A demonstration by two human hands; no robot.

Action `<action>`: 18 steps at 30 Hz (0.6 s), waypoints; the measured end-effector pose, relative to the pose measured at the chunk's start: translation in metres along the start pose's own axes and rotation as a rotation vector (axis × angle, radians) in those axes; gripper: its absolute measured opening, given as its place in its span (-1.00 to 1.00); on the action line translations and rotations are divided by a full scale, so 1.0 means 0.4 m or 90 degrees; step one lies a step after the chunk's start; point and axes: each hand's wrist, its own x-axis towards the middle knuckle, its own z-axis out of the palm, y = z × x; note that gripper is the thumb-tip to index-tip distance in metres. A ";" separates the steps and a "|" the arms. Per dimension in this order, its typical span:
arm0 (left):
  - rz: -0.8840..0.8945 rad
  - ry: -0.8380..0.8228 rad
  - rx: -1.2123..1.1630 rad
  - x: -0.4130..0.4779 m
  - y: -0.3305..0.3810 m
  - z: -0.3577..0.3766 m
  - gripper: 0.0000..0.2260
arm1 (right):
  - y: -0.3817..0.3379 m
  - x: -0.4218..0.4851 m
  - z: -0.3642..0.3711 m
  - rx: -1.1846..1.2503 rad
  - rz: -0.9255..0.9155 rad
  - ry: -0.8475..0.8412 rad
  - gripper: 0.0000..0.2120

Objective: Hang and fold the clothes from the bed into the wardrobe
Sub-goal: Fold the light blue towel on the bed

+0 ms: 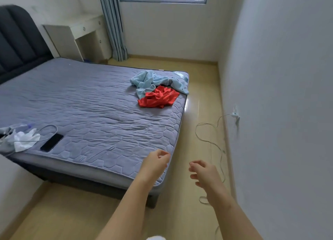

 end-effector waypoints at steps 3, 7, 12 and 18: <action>-0.010 0.005 -0.004 0.108 0.035 0.019 -0.92 | -0.025 0.092 -0.019 -0.002 0.014 -0.015 -0.87; -0.017 0.009 -0.033 0.278 0.083 0.027 -0.87 | -0.088 0.248 -0.022 -0.010 0.016 -0.015 -0.89; -0.010 0.015 -0.063 0.549 0.174 -0.009 -0.86 | -0.237 0.509 0.017 -0.024 -0.009 -0.011 -0.85; -0.014 0.022 -0.055 0.829 0.305 -0.078 -0.85 | -0.439 0.775 0.082 -0.003 -0.021 -0.030 -0.85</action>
